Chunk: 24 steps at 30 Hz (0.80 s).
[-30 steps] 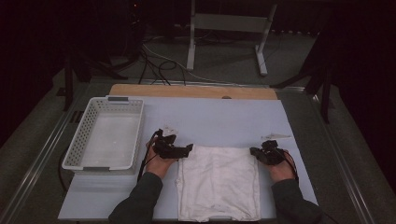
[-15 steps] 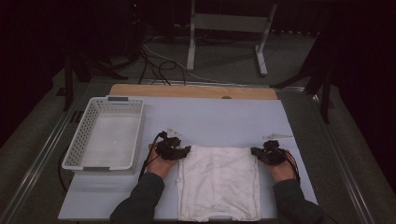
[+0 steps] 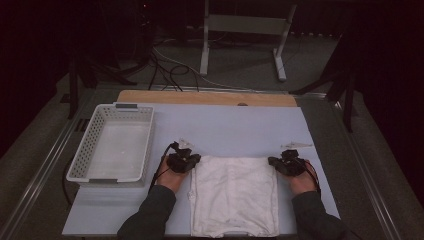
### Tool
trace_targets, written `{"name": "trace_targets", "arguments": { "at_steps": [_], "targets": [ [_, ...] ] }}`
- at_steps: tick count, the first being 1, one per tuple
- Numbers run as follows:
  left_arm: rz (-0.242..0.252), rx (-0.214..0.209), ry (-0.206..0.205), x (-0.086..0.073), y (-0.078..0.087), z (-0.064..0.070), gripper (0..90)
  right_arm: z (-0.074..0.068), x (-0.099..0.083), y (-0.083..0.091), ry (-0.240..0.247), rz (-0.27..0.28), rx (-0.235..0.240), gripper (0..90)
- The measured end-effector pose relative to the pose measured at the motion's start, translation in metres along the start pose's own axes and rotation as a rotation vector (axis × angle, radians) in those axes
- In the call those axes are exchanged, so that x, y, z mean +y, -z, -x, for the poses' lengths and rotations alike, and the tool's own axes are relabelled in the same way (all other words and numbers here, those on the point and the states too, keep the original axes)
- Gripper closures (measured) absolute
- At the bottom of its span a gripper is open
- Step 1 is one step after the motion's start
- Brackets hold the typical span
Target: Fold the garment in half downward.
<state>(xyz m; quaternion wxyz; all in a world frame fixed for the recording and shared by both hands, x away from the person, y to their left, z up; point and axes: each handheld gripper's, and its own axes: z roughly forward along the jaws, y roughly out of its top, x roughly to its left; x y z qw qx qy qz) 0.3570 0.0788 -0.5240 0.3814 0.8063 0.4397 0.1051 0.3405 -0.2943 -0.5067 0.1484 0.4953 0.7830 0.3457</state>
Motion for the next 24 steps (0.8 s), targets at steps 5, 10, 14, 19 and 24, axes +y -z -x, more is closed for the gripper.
{"name": "trace_targets", "arguments": {
  "at_steps": [5,10,14,19,24],
  "targets": [
    [0.014,0.006,0.010,0.003,0.003,-0.001,87.1,0.000,0.003,0.001,0.009,0.004,-0.008,87.1],
    [0.032,0.016,0.014,0.009,0.007,-0.002,87.2,0.001,0.009,0.003,0.018,0.013,-0.021,87.2],
    [0.041,0.025,0.016,0.014,0.008,-0.002,87.3,0.002,0.014,0.004,0.021,0.021,-0.031,87.2],
    [0.043,0.039,0.016,0.018,0.009,-0.004,87.3,0.002,0.019,0.003,0.023,0.024,-0.039,87.2],
    [0.042,0.064,0.015,0.024,0.009,-0.006,87.3,0.001,0.025,0.000,0.018,0.029,-0.049,87.1]
  ]
}}
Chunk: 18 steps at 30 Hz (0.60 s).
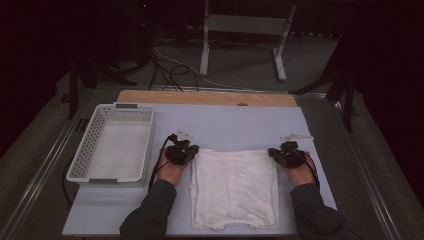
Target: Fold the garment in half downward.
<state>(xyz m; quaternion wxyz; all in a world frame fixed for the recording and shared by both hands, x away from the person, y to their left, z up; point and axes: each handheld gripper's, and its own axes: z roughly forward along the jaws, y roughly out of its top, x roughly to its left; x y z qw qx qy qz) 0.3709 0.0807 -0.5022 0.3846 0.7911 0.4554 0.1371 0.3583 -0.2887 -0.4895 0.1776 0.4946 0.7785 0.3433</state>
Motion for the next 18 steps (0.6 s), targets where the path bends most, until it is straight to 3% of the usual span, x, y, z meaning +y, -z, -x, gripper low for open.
{"name": "trace_targets", "arguments": {
  "at_steps": [10,18],
  "targets": [
    [0.004,0.030,0.012,0.010,-0.001,-0.005,87.3,0.000,0.009,-0.006,-0.009,0.017,-0.012,87.1],
    [0.007,0.054,0.037,0.019,-0.007,-0.008,87.2,0.006,0.011,-0.016,-0.051,0.042,-0.025,87.0]
  ]
}}
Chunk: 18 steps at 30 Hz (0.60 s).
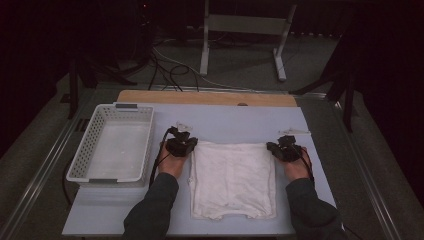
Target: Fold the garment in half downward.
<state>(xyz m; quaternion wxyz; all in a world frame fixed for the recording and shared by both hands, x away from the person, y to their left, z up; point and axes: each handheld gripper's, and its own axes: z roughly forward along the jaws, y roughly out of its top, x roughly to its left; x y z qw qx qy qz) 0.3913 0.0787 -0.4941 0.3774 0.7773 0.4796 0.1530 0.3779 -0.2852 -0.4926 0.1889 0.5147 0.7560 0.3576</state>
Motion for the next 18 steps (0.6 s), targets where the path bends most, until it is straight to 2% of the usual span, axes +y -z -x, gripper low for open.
{"name": "trace_targets", "arguments": {
  "at_steps": [6,7,8,9,10,11,12,13,14,16,17,18],
  "targets": [
    [-0.003,0.014,0.019,0.002,-0.002,-0.001,86.3,0.001,0.000,-0.003,-0.012,0.004,0.004,86.5],
    [-0.001,0.011,0.026,0.001,-0.003,-0.001,79.7,0.001,0.000,-0.004,-0.011,0.005,0.007,85.3],
    [0.000,0.008,0.033,0.001,-0.003,-0.001,79.7,0.002,-0.001,-0.004,-0.013,0.006,0.007,79.9],
    [0.001,-0.023,0.055,0.001,-0.002,-0.002,68.8,0.003,-0.001,-0.003,-0.030,0.018,0.001,61.5],
    [0.001,-0.023,0.055,0.001,-0.002,-0.002,62.5,0.003,-0.001,-0.002,-0.048,0.030,0.006,54.2],
    [0.012,-0.040,0.062,0.001,-0.001,-0.001,62.5,0.003,-0.001,-0.002,-0.048,0.030,0.006,54.2],
    [0.020,-0.055,0.060,0.001,0.000,-0.001,56.6,0.003,-0.001,0.001,-0.060,0.047,0.014,40.1],
    [0.030,-0.070,0.063,0.000,0.001,-0.001,52.9,0.003,0.000,0.002,-0.066,0.047,0.013,36.5],
    [0.038,-0.087,0.067,0.000,0.003,-0.002,52.9,0.003,0.000,0.002,-0.066,0.047,0.013,36.5],
    [0.053,-0.116,0.069,0.000,0.006,-0.001,44.9,0.002,0.000,0.004,-0.081,0.051,0.020,29.5],
    [0.061,-0.134,0.074,0.000,0.007,-0.001,44.9,0.002,0.000,0.004,-0.081,0.051,0.020,29.5],
    [0.070,-0.154,0.078,0.000,0.009,-0.001,40.5,0.001,-0.001,0.006,-0.073,0.054,0.029,25.2]
  ]
}}
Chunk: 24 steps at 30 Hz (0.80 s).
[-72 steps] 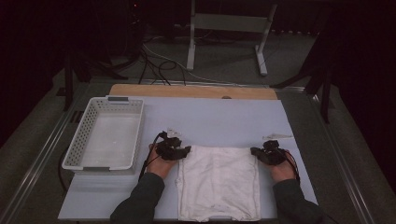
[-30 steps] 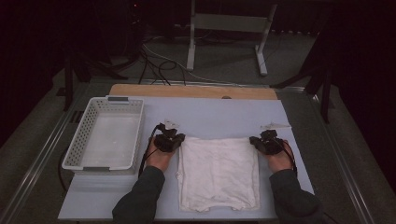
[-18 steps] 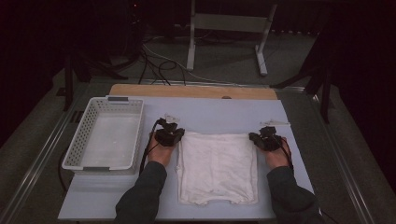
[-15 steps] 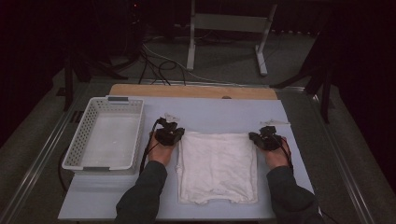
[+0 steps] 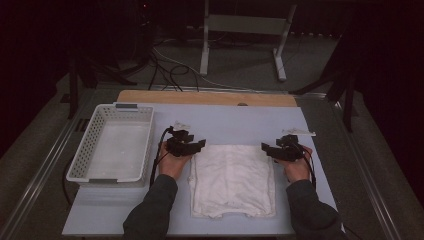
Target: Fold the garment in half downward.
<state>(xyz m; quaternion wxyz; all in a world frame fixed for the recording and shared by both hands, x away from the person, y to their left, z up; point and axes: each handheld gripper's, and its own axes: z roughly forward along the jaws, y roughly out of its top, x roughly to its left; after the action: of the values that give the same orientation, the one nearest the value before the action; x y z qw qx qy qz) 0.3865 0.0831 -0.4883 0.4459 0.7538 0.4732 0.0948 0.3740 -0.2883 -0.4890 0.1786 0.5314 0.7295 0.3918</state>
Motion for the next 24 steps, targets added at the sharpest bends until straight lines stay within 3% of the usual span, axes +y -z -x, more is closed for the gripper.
{"name": "trace_targets", "arguments": {
  "at_steps": [2,5,6,7,10,13,16,19,24],
  "targets": [
    [0.017,-0.011,-0.005,0.000,0.003,0.002,37.2,-0.001,0.000,0.001,0.004,0.001,0.000,23.4],
    [0.029,-0.001,-0.016,0.000,0.008,0.006,22.8,-0.007,0.000,0.005,0.015,0.004,0.021,18.1],
    [0.027,0.000,-0.014,0.000,0.009,0.007,22.8,-0.007,0.000,0.005,0.015,0.004,0.021,18.1],
    [0.028,-0.001,-0.016,0.000,0.010,0.007,15.5,-0.010,0.000,0.007,0.017,0.009,0.032,16.4],
    [0.039,-0.018,-0.019,0.000,0.014,0.007,12.0,-0.012,0.000,0.009,0.024,0.011,0.040,15.5],
    [0.058,-0.023,-0.026,0.001,0.018,0.008,2.5,-0.016,0.001,0.012,0.033,0.019,0.046,14.3],
    [0.068,-0.040,-0.040,0.001,0.022,0.008,0.6,-0.017,0.001,0.013,0.038,0.022,0.044,14.0],
    [0.077,-0.021,-0.057,0.002,0.026,0.008,0.2,-0.017,0.001,0.013,0.043,0.019,0.043,13.6],
    [0.098,-0.021,-0.043,0.004,0.031,0.006,0.2,-0.018,0.001,0.013,0.037,0.017,0.041,13.4]
  ]
}}
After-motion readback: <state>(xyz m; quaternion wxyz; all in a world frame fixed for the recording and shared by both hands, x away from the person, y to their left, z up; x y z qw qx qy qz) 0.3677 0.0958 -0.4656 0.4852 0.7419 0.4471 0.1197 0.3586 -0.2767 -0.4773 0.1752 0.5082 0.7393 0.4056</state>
